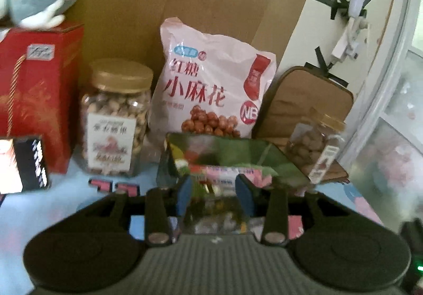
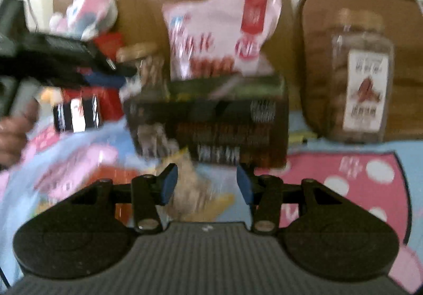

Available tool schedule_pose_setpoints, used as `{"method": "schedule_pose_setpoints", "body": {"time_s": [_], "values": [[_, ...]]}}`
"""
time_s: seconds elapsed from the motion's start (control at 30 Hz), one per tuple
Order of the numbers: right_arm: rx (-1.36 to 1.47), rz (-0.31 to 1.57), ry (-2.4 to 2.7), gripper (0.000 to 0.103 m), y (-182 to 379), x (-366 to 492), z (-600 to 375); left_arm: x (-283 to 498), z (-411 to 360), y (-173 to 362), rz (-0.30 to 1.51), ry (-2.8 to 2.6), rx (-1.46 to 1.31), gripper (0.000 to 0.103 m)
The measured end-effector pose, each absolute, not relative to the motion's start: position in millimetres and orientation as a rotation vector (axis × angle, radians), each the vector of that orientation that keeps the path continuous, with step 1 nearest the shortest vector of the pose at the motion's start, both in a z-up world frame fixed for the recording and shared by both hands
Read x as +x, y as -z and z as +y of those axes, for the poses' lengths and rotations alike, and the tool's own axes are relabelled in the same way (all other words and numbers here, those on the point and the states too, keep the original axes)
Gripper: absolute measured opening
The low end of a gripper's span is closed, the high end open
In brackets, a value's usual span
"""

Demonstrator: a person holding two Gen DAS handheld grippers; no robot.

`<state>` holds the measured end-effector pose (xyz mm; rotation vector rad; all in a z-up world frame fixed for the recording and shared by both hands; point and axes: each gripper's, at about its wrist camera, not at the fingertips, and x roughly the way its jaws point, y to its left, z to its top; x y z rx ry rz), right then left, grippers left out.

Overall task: Organize snacks
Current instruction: 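Carry the green translucent pouch into the black box and release, then grasp the clear nut bag with yellow clip in the left gripper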

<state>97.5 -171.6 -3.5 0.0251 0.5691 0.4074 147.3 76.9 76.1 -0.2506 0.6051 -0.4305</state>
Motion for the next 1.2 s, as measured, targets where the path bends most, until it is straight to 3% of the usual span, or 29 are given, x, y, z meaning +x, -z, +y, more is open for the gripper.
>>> {"method": "schedule_pose_setpoints", "body": {"time_s": [0.1, 0.17, 0.23, 0.43, 0.67, 0.7, 0.73, 0.77, 0.87, 0.97, 1.07, 1.1, 1.2], "values": [[-0.054, 0.62, -0.412, 0.069, 11, 102, -154, 133, 78, -70, 0.639, 0.449, -0.271, 0.039], [-0.072, 0.623, -0.403, 0.064, 10, 103, -150, 123, 75, -65, 0.658, 0.459, -0.275, 0.039], [-0.054, 0.618, -0.404, 0.032, 8, 98, -152, 114, 72, -59, 0.677, 0.474, -0.278, 0.039], [-0.041, 0.572, -0.347, 0.024, 2, 58, -172, 104, 49, -47, 0.72, 0.534, -0.252, 0.044], [-0.029, 0.536, -0.261, 0.024, 6, 0, -210, 103, -6, -36, 0.796, 0.659, -0.217, 0.045], [-0.031, 0.537, -0.247, 0.03, 7, -3, -214, 102, -14, -33, 0.807, 0.672, -0.208, 0.046], [-0.028, 0.538, -0.235, 0.046, 8, -7, -220, 101, -22, -30, 0.819, 0.684, -0.199, 0.047], [-0.02, 0.541, -0.224, 0.052, 8, -9, -224, 101, -29, -28, 0.829, 0.694, -0.19, 0.048], [0.008, 0.554, -0.251, 0.054, 8, -9, -231, 100, -44, -21, 0.859, 0.699, -0.164, 0.059], [-0.025, 0.559, -0.283, 0.057, 11, -4, -222, 100, -48, -13, 0.896, 0.679, -0.154, 0.059], [-0.084, 0.569, -0.294, 0.057, 14, 0, -209, 96, -48, -3, 0.929, 0.708, -0.188, 0.054], [-0.088, 0.569, -0.305, 0.056, 14, 1, -208, 93, -51, -3, 0.916, 0.706, -0.17, 0.047], [-0.067, 0.567, -0.333, 0.04, 14, 2, -207, 87, -56, -4, 0.894, 0.693, -0.119, 0.033]]}}
